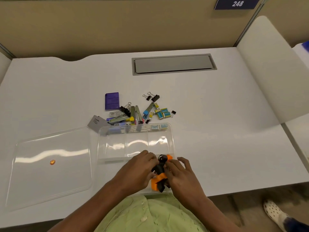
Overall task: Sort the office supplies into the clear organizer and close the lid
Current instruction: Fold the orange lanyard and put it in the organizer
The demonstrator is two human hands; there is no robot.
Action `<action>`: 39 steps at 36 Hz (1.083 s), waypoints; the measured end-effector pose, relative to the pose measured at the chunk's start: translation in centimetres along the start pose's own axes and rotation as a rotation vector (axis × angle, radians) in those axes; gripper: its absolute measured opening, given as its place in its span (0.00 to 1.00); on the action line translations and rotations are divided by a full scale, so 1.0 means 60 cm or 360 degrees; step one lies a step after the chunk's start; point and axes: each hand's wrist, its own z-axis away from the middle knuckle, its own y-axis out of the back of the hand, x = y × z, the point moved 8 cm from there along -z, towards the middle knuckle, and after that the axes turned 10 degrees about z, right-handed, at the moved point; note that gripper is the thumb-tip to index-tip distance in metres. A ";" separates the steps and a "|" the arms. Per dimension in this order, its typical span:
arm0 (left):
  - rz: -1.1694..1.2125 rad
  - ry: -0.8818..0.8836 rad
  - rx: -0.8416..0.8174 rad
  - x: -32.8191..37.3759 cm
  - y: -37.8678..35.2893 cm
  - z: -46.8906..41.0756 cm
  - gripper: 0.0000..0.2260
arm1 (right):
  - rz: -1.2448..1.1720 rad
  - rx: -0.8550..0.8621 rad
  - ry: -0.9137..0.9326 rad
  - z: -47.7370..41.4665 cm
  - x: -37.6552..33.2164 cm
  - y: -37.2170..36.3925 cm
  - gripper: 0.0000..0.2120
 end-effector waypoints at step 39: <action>-0.0564 0.0205 0.0198 -0.060 0.153 -0.240 0.09 | -0.0499 0.0103 -0.0584 -0.237 0.246 0.017 0.13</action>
